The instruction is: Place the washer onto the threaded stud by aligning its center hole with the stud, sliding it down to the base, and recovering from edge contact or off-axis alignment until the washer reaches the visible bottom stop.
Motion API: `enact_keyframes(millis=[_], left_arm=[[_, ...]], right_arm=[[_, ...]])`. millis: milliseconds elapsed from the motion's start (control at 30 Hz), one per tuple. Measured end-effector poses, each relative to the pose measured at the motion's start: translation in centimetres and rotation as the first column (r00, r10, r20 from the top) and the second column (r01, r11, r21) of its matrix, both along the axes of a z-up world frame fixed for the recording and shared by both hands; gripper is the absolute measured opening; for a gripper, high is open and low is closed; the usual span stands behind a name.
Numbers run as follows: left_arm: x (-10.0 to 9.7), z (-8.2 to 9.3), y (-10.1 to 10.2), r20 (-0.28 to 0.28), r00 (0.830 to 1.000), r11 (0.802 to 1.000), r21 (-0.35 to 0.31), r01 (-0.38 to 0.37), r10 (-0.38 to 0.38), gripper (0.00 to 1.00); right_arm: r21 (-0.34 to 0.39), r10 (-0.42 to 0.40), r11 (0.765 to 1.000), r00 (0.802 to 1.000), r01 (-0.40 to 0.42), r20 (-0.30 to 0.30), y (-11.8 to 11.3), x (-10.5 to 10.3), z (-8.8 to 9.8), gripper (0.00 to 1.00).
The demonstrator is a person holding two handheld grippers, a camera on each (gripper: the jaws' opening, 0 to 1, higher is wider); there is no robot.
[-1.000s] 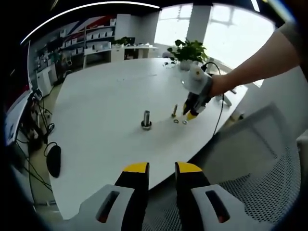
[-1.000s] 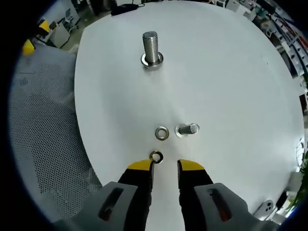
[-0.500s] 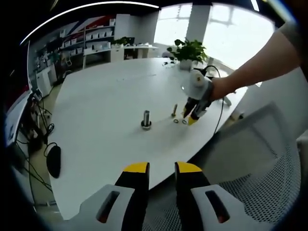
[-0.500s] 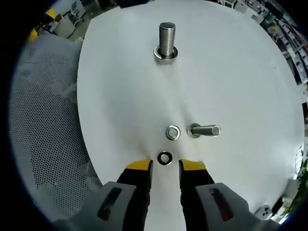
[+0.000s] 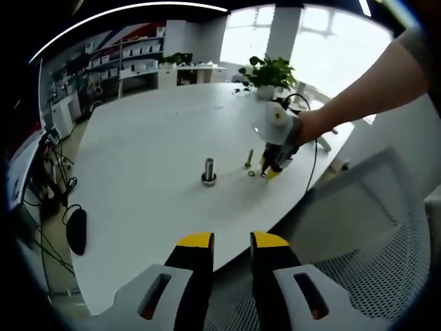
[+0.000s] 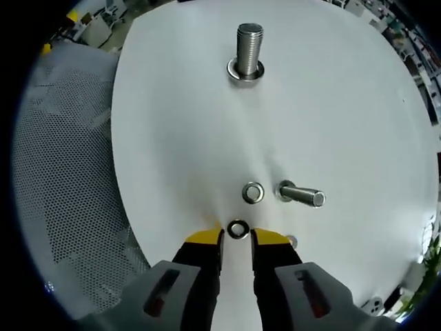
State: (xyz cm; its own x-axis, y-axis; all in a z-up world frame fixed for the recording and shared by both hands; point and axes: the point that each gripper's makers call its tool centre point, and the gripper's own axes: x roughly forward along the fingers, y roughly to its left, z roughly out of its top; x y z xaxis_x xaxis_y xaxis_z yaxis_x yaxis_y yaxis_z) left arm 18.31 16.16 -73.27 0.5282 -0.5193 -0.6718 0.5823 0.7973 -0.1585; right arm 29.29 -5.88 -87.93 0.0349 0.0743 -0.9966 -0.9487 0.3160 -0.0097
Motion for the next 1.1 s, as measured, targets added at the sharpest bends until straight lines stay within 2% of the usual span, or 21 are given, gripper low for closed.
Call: enact_keyframes(millis=[300,600,733,900,1100], left_arm=[[0.02,0.0,0.06,0.001,1.0,1.0,0.001,-0.005,0.005,0.18],[0.01,-0.05,0.09,-0.002,1.0,1.0,0.005,-0.005,0.005,0.18],[0.03,-0.05,0.11,-0.002,1.0,1.0,0.005,-0.007,0.007,0.18],[0.02,-0.05,0.1,-0.003,1.0,1.0,0.006,-0.006,0.006,0.18],[0.02,-0.05,0.13,-0.003,1.0,1.0,0.004,-0.009,0.009,0.18]], right_arm=[[0.03,-0.018,0.999,1.0,0.017,0.024,-0.21,0.01,-0.01,0.18],[0.021,-0.06,0.998,0.998,0.06,-0.008,-0.2,0.38,-0.1,0.17],[0.02,-0.009,1.0,1.0,0.009,0.01,-0.09,0.11,-0.06,0.17],[-0.027,0.078,0.997,0.997,-0.077,0.025,0.32,-0.05,-0.09,0.16],[-0.06,0.094,0.994,0.995,-0.092,0.028,0.32,0.4,-0.14,0.11]])
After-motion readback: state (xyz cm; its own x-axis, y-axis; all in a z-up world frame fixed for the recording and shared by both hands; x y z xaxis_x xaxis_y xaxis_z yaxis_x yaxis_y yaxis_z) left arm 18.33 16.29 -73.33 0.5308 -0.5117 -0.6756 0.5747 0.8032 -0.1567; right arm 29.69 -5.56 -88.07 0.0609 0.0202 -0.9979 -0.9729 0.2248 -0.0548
